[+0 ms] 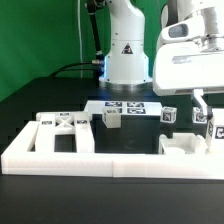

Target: Assemble chair

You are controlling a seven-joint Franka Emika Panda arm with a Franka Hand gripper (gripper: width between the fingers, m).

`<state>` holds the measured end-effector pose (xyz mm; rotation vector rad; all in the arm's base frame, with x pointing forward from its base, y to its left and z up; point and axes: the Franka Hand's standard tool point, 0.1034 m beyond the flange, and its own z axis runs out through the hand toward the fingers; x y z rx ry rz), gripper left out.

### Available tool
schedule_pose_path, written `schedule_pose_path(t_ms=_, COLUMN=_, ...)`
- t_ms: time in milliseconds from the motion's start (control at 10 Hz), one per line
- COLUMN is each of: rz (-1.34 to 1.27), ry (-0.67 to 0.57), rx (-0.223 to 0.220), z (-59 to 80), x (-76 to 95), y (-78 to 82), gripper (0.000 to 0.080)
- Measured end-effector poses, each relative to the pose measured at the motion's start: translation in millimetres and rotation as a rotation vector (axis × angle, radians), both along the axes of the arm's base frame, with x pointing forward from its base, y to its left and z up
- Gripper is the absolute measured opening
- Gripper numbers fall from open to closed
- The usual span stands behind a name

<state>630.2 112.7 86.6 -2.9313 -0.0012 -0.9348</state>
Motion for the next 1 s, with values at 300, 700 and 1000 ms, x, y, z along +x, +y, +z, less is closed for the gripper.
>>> schedule_pose_path(t_ms=300, rz=-0.001, ry=-0.015, rx=0.001, z=0.0, x=-0.5, y=2.1, gripper=0.0295)
schedule_pose_path(t_ms=700, rz=0.012, ry=-0.005, rx=-0.009, z=-0.3, x=-1.0, y=1.5, gripper=0.0607)
schedule_pose_path(t_ms=1000, rz=0.022, ry=0.004, rx=-0.015, z=1.4, x=-1.2, y=1.2, gripper=0.0648)
